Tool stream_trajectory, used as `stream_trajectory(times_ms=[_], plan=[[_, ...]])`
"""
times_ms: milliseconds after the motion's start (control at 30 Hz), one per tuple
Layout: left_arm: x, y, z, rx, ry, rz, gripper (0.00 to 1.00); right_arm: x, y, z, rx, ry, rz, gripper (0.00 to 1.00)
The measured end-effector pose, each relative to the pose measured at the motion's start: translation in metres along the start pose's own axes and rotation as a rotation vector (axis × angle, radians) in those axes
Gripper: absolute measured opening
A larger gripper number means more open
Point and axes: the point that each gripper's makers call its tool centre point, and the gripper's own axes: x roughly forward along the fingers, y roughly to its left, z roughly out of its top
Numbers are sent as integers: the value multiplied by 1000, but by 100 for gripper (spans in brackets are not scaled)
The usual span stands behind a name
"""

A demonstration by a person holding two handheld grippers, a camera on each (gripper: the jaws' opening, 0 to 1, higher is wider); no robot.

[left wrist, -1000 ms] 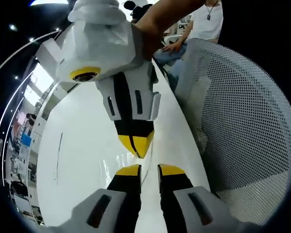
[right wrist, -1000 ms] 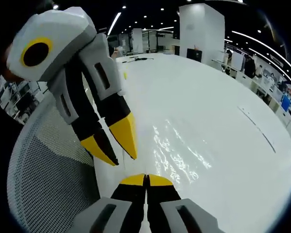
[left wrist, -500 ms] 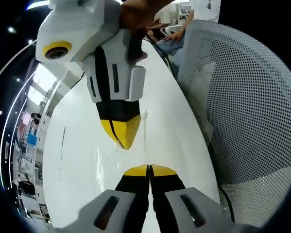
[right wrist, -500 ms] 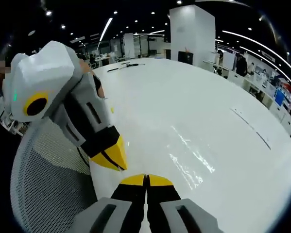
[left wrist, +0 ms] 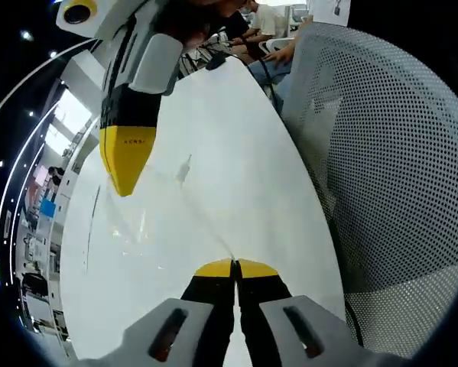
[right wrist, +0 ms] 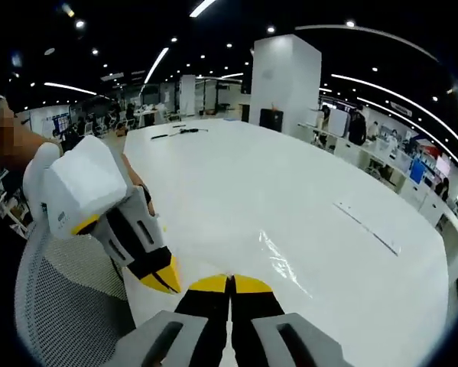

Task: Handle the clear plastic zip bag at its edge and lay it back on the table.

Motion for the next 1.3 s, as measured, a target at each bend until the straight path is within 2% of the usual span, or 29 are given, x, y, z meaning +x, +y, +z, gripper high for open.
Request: stream_trajectory(times_ms=[233, 567, 800, 967, 1033, 1167, 1233, 1300], plan=[[1, 7, 0, -32, -22, 9, 0, -7, 1, 15, -11, -53, -14, 0], [0, 12, -7, -37, -10, 21, 0, -2, -3, 14, -24, -55, -26, 0], [0, 14, -8, -65, -23, 23, 0, 1, -6, 6, -83, -19, -59, 0], [-3, 19, -3, -91, -42, 37, 0, 8, -8, -6, -159, 41, -82, 0], [-3, 22, -1, -91, -53, 45, 0, 14, -10, -12, -164, 59, -83, 0], [-9, 28, 14, -124, -124, 62, 1, 14, -9, -20, -180, 105, -92, 0], [-13, 30, 17, -137, -133, 65, 1, 17, -10, -25, -177, 117, -89, 0], [-18, 33, 21, -185, -156, 78, 1, 20, -11, -31, -171, 129, -89, 0]])
